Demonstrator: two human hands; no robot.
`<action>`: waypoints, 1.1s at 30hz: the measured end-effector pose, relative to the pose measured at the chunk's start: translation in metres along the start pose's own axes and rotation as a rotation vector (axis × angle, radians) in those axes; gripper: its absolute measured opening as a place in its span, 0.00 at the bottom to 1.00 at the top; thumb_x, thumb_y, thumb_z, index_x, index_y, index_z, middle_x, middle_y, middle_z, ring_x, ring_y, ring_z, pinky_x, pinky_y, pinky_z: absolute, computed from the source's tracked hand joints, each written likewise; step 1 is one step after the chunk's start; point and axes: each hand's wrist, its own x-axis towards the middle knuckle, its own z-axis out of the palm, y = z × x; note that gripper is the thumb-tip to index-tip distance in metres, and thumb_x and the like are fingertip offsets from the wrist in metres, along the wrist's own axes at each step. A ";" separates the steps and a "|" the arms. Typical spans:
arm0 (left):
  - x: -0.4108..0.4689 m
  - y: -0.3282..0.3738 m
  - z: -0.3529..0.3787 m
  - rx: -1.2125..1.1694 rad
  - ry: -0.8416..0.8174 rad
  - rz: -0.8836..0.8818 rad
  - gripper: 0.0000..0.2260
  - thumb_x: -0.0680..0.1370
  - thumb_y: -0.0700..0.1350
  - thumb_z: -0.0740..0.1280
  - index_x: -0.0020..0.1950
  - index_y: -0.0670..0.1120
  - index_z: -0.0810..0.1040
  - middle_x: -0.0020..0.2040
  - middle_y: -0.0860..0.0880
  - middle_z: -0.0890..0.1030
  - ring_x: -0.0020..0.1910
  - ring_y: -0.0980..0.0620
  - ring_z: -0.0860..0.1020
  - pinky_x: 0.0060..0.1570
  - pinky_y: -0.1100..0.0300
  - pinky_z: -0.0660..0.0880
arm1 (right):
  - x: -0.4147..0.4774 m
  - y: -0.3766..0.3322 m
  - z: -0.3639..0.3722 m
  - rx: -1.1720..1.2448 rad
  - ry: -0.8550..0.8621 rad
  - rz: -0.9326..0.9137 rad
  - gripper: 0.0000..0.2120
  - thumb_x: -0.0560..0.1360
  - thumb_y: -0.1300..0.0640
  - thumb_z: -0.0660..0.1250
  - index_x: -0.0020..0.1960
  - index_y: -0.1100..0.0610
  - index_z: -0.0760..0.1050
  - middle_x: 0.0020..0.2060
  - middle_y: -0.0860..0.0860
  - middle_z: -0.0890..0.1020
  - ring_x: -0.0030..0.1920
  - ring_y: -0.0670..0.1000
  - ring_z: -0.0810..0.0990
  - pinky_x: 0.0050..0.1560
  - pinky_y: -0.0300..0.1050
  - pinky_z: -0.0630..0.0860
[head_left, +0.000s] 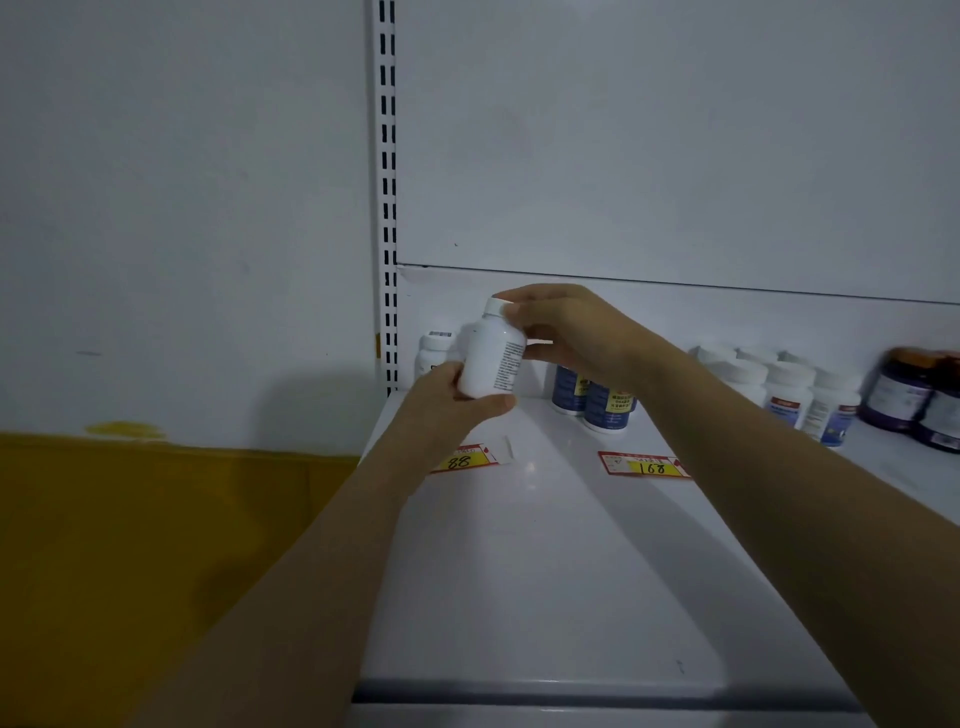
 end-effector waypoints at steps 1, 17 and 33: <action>0.000 -0.001 0.001 0.016 0.030 0.006 0.17 0.71 0.47 0.74 0.57 0.46 0.73 0.53 0.50 0.79 0.47 0.55 0.78 0.37 0.71 0.71 | -0.001 0.001 0.001 -0.013 0.003 0.001 0.14 0.78 0.55 0.63 0.63 0.57 0.75 0.56 0.54 0.80 0.56 0.52 0.80 0.54 0.43 0.78; -0.001 0.001 0.009 0.016 0.011 -0.012 0.20 0.70 0.44 0.75 0.59 0.46 0.74 0.55 0.50 0.81 0.46 0.58 0.79 0.40 0.72 0.72 | -0.003 0.004 0.002 -0.129 0.088 -0.060 0.17 0.78 0.57 0.65 0.65 0.57 0.73 0.58 0.51 0.79 0.55 0.47 0.80 0.54 0.39 0.78; -0.003 0.003 0.009 0.004 -0.052 -0.017 0.17 0.71 0.42 0.74 0.60 0.46 0.78 0.53 0.50 0.82 0.47 0.57 0.81 0.47 0.69 0.75 | -0.002 0.020 -0.005 -0.004 0.026 -0.021 0.15 0.78 0.59 0.64 0.65 0.56 0.74 0.55 0.54 0.82 0.55 0.51 0.81 0.55 0.42 0.79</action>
